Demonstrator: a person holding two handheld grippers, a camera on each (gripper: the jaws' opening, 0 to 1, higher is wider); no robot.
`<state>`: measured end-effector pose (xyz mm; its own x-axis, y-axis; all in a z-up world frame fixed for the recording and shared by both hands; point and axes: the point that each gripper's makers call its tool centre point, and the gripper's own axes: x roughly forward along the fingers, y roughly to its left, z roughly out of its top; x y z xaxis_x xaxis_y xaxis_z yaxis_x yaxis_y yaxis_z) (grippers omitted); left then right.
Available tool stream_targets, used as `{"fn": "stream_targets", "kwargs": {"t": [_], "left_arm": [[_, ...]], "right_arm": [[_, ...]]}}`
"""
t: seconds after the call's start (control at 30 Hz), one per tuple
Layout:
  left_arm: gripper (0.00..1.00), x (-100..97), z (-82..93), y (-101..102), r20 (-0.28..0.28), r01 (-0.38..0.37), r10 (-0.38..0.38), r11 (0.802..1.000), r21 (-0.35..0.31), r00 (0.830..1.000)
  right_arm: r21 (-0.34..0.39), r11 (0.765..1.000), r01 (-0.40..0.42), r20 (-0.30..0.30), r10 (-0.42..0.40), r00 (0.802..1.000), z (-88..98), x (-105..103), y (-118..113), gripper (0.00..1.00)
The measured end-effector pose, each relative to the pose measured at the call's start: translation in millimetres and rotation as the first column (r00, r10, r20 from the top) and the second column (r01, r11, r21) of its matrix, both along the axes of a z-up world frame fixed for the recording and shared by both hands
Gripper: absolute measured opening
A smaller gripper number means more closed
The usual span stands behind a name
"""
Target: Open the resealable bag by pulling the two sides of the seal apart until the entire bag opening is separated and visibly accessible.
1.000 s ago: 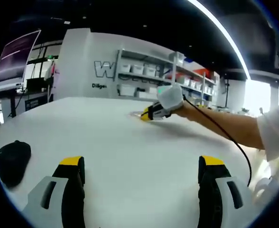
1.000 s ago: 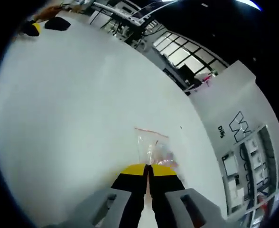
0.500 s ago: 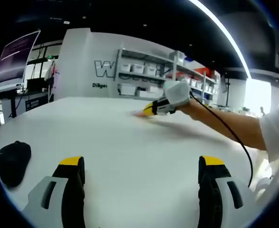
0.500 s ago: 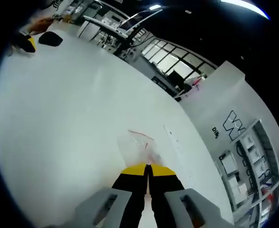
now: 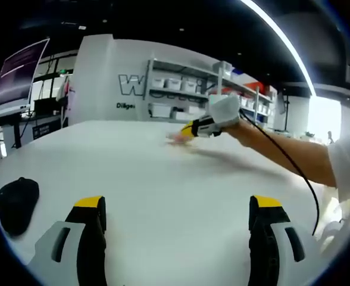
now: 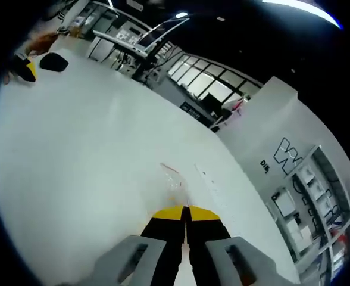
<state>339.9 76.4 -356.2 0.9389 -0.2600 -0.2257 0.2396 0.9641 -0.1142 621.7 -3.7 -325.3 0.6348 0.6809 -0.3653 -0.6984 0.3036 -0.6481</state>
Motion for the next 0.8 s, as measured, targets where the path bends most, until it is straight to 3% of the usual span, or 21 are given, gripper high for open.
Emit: {"fn": "stream_targets", "kwargs": {"t": [0.4,0.8], "left_arm": [[0.99,-0.2,-0.5,0,0.0,-0.004,0.004,1.0,0.021,1.0],[1.0,-1.0,-0.7,1,-0.003,-0.007,0.007,0.999,0.045,1.0]], "right_arm": [[0.1,0.995,0.024,-0.009,-0.023,1.0,11.8,-5,-9,0.0],[0.14,0.99,0.019,-0.015,-0.017,1.0,28.9,-20,-13,0.0]]}}
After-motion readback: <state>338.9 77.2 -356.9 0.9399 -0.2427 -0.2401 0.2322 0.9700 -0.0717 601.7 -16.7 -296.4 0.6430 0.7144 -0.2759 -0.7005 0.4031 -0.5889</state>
